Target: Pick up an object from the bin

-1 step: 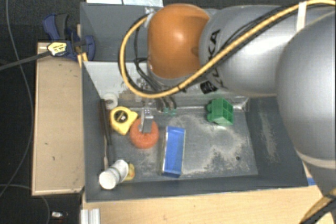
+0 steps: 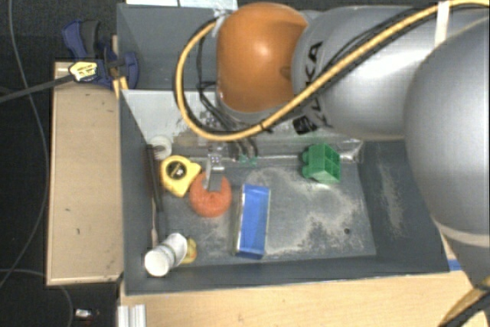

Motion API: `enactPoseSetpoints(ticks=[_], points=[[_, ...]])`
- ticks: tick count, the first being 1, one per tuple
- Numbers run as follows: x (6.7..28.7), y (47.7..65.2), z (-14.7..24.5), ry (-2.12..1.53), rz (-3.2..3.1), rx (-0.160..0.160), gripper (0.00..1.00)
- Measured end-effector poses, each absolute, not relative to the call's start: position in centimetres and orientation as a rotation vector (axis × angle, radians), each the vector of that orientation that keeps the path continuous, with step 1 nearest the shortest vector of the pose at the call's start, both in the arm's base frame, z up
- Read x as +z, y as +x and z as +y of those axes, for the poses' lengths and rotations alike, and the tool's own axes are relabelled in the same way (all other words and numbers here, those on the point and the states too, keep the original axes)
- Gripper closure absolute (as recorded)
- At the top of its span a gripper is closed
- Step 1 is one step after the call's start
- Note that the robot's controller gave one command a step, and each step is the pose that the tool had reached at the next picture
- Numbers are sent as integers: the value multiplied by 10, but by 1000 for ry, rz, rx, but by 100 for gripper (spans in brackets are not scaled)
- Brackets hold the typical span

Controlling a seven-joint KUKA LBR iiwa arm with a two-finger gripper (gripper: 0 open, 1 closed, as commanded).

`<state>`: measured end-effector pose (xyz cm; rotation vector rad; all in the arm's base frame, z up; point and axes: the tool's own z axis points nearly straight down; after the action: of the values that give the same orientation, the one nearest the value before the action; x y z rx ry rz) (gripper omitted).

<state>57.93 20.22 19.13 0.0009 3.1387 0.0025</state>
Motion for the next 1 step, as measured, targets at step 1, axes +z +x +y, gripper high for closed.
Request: enactPoseSetpoints(ticks=[1], points=[[151, 578, 183, -214, 3128, 3, 0]])
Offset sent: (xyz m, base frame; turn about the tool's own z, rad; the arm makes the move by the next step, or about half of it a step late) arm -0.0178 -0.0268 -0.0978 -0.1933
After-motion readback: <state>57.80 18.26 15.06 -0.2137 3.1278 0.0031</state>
